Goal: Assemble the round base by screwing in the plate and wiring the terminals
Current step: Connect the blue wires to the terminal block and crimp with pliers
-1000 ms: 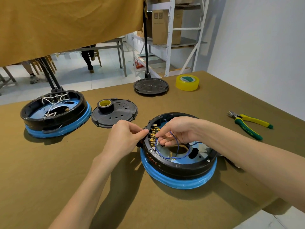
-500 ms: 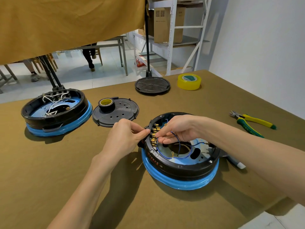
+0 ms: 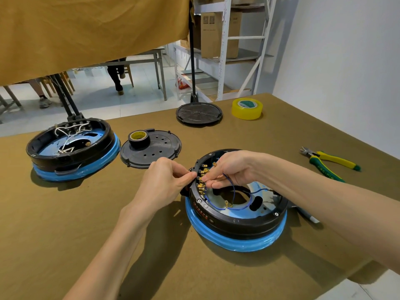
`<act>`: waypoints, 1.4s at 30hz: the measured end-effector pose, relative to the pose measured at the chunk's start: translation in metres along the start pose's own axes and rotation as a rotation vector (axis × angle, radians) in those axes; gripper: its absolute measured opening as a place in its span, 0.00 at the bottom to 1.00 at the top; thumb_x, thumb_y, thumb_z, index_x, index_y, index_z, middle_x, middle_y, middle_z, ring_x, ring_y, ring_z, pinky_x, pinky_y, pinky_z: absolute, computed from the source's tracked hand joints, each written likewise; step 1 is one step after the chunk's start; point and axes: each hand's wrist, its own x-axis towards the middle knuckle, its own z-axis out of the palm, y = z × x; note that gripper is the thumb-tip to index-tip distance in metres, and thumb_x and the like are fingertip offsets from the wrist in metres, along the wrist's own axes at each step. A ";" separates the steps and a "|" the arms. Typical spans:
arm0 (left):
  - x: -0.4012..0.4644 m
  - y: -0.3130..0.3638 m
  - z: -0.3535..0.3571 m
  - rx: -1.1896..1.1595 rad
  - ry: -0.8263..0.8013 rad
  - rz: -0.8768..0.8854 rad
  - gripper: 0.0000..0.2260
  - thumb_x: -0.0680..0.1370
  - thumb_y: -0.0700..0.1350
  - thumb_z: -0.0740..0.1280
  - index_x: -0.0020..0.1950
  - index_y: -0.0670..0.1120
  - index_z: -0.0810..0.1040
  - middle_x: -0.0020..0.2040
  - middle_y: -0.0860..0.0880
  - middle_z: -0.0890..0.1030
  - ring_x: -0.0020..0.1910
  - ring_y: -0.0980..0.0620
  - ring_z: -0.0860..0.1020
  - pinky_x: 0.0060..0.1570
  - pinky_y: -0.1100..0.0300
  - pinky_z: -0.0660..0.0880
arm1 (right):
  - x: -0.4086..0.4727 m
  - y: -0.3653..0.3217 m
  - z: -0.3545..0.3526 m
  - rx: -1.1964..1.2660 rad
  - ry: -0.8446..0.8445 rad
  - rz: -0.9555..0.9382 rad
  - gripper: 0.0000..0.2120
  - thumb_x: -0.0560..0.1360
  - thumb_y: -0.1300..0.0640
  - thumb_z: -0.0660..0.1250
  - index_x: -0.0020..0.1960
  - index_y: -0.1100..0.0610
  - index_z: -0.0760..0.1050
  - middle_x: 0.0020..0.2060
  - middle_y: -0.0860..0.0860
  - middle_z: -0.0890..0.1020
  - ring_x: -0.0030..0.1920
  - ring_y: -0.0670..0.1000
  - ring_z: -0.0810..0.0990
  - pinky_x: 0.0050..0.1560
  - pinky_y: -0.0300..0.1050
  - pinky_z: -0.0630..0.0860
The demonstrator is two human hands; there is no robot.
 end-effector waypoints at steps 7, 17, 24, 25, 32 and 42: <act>-0.004 0.002 0.001 0.058 0.026 0.000 0.09 0.79 0.55 0.72 0.49 0.52 0.89 0.38 0.57 0.85 0.39 0.58 0.83 0.42 0.51 0.84 | -0.004 -0.001 0.004 -0.041 0.008 -0.043 0.08 0.79 0.66 0.69 0.56 0.69 0.81 0.37 0.57 0.85 0.34 0.47 0.84 0.38 0.36 0.83; -0.002 0.001 0.001 0.043 0.064 -0.050 0.10 0.77 0.57 0.74 0.48 0.52 0.89 0.38 0.57 0.85 0.40 0.59 0.83 0.44 0.52 0.84 | -0.008 0.011 0.000 -0.006 0.030 -0.088 0.09 0.79 0.65 0.70 0.56 0.70 0.81 0.40 0.59 0.86 0.37 0.49 0.86 0.39 0.38 0.84; -0.001 0.001 0.001 0.028 0.048 -0.048 0.08 0.77 0.55 0.74 0.45 0.52 0.89 0.36 0.56 0.85 0.39 0.58 0.83 0.43 0.50 0.84 | -0.007 0.004 0.005 -0.070 0.035 -0.089 0.06 0.80 0.66 0.68 0.53 0.69 0.81 0.38 0.59 0.86 0.34 0.48 0.85 0.38 0.37 0.84; -0.001 0.001 0.001 0.018 0.040 -0.052 0.08 0.77 0.55 0.74 0.45 0.53 0.89 0.36 0.57 0.85 0.39 0.58 0.83 0.43 0.49 0.84 | -0.008 0.005 0.004 -0.071 0.036 -0.096 0.06 0.80 0.66 0.68 0.53 0.69 0.81 0.38 0.59 0.86 0.34 0.48 0.85 0.38 0.37 0.83; -0.003 0.004 0.003 0.139 0.058 -0.026 0.10 0.78 0.58 0.72 0.47 0.54 0.88 0.37 0.58 0.84 0.39 0.59 0.82 0.41 0.52 0.84 | -0.010 0.012 0.007 -0.081 0.055 -0.157 0.08 0.80 0.64 0.70 0.53 0.70 0.81 0.40 0.61 0.86 0.36 0.50 0.86 0.37 0.38 0.83; 0.002 0.002 0.017 -0.072 0.094 -0.049 0.14 0.79 0.55 0.71 0.60 0.50 0.86 0.47 0.55 0.85 0.47 0.57 0.83 0.49 0.50 0.84 | -0.011 0.022 0.011 -0.057 0.266 -0.285 0.07 0.82 0.66 0.65 0.54 0.71 0.78 0.35 0.62 0.85 0.34 0.55 0.86 0.33 0.41 0.82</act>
